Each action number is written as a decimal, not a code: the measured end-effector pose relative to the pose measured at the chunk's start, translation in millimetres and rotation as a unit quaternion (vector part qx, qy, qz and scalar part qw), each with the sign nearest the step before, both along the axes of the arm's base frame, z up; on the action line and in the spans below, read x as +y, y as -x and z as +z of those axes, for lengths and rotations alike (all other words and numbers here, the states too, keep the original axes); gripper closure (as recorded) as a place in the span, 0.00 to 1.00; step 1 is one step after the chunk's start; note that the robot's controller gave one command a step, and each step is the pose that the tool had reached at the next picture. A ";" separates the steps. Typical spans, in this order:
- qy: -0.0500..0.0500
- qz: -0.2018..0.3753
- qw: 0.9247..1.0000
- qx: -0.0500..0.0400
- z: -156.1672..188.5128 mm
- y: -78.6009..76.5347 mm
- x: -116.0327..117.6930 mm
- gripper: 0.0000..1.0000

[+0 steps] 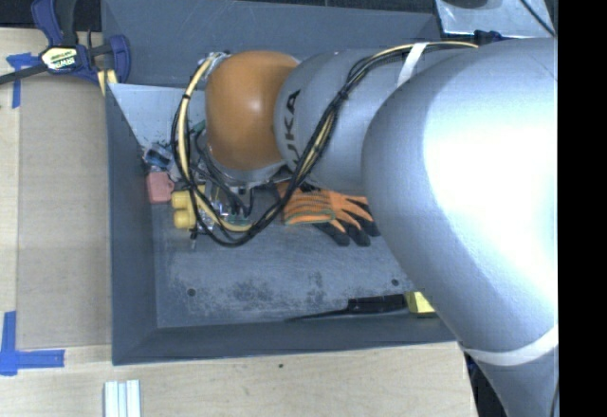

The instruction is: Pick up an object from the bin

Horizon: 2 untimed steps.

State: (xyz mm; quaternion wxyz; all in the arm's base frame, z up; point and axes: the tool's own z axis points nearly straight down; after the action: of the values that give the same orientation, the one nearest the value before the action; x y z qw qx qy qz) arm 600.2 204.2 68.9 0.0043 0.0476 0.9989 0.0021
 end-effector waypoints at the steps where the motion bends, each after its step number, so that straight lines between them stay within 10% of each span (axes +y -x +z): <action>1: -0.002 -0.007 1.000 -0.005 2.0 -6.1 2.2 0.00; 2: -0.002 -0.003 1.000 -0.004 2.1 -3.6 0.8 1.00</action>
Offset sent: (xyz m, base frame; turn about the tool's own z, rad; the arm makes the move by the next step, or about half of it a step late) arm 0.0022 0.0010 0.0008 0.0055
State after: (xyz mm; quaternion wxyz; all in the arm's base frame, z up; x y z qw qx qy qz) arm 603.8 205.0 71.0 0.0082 0.0510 0.9987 0.0043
